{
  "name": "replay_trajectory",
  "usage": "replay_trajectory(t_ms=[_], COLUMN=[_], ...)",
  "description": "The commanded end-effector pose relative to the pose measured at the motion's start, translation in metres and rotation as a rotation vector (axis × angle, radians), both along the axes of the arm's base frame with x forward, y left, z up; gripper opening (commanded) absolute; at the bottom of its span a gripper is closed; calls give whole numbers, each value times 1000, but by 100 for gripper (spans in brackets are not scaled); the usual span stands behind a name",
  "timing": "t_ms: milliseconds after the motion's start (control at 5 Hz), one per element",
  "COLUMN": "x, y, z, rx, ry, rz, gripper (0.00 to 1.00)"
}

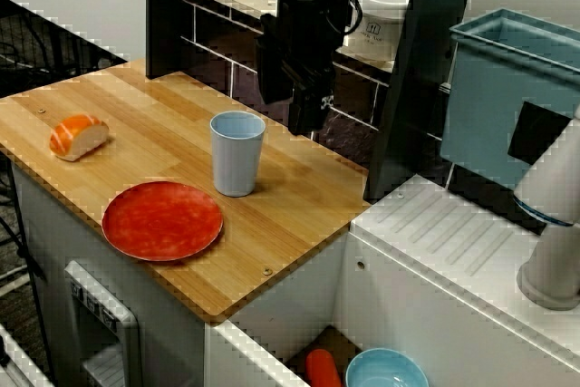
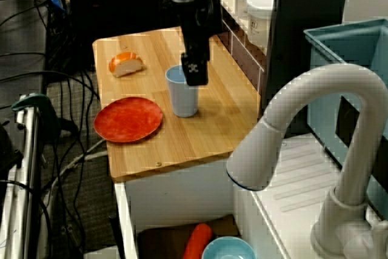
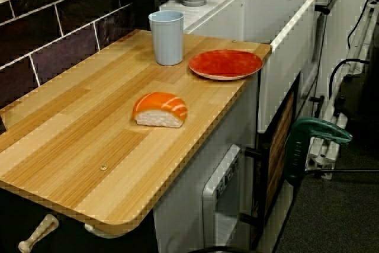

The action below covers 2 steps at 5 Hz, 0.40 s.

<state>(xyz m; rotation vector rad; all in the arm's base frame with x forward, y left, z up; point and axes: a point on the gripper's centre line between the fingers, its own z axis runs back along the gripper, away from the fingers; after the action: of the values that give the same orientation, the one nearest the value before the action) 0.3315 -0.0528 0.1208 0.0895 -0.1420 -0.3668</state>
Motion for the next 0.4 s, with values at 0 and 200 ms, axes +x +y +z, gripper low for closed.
replay_trajectory(t_ms=[0, 200], x=[11, 6], y=[-29, -42], z=[11, -2], rx=[55, 107], ry=[-11, -20], rz=[-458, -708], gripper=[100, 100])
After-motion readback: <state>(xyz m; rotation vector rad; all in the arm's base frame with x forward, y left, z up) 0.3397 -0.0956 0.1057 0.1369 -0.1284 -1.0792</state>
